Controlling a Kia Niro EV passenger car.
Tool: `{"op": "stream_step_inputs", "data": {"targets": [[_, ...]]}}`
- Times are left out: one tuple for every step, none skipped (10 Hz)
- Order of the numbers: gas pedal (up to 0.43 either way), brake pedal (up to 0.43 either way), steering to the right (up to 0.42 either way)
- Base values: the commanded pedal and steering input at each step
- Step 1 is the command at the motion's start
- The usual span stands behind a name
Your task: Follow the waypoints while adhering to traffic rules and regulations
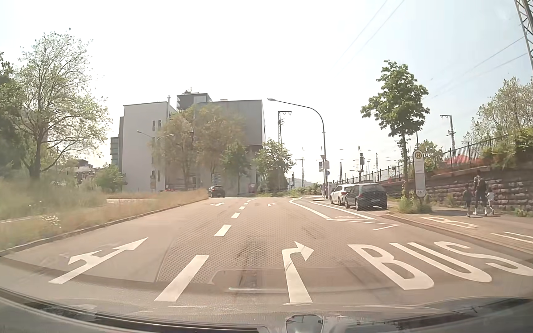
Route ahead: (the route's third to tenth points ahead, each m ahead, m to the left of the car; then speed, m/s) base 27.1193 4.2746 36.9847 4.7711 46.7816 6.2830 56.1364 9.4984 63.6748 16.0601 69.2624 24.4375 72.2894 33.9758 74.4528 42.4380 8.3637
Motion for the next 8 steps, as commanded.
{"op": "stream_step_inputs", "data": {"targets": [[0.138, 0.0, -0.003], [0.138, 0.0, -0.003], [0.138, 0.0, -0.003], [0.138, 0.0, -0.004], [0.138, 0.0, -0.005], [0.13, 0.0, -0.004], [0.118, 0.0, -0.004], [0.118, 0.0, -0.003]]}}
